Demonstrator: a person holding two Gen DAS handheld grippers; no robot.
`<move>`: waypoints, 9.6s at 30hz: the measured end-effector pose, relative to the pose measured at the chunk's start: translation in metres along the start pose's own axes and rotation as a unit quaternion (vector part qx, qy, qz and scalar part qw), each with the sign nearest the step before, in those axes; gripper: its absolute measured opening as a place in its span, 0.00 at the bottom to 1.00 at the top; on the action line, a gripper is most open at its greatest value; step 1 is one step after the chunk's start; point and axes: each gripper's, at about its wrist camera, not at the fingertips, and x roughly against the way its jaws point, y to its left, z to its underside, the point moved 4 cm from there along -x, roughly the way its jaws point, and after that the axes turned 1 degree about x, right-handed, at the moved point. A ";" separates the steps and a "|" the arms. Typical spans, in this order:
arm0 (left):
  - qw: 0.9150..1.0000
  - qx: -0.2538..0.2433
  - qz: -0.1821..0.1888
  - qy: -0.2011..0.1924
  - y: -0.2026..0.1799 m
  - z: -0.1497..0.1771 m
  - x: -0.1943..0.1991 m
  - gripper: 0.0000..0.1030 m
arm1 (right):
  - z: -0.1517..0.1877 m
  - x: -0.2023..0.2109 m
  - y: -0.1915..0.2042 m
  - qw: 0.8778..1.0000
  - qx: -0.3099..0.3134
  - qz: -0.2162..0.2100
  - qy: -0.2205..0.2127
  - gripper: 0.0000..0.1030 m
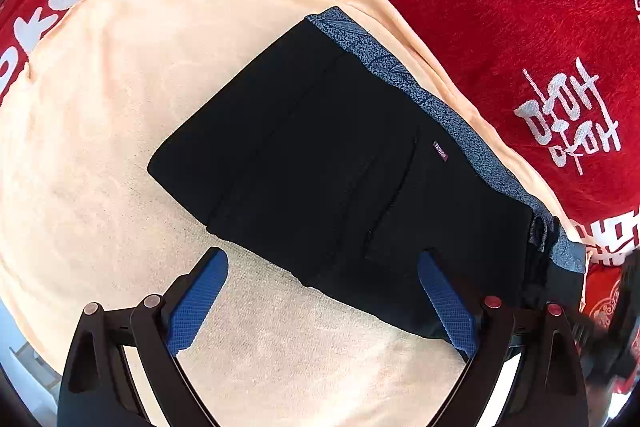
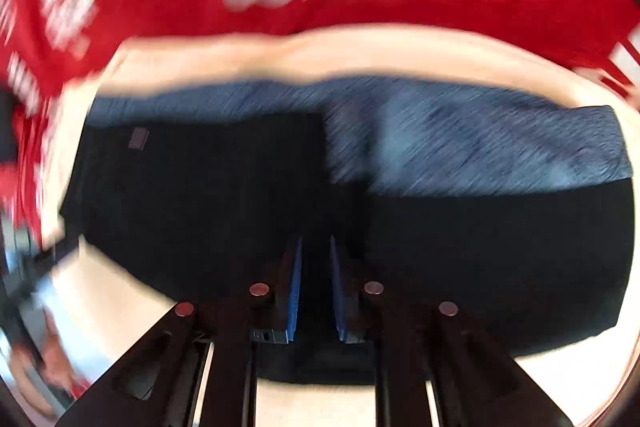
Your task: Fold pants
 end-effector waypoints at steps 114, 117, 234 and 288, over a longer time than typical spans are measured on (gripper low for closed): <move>0.864 -0.454 -0.054 -0.212 -0.360 0.131 0.076 0.37 | -0.039 0.166 -0.043 0.947 0.009 -0.319 -0.039 0.19; 0.853 -0.481 -0.052 -0.198 -0.387 0.155 0.061 0.37 | -0.022 0.167 -0.085 0.942 -0.025 -0.331 -0.056 0.19; 0.933 -0.340 -0.100 0.063 -0.215 0.099 0.012 1.00 | 0.144 0.099 -0.087 0.984 -0.175 0.015 -0.033 0.81; 0.964 -0.248 -0.010 0.090 -0.235 0.013 -0.053 1.00 | 0.039 0.093 -0.223 0.989 -0.119 -0.074 -0.044 0.81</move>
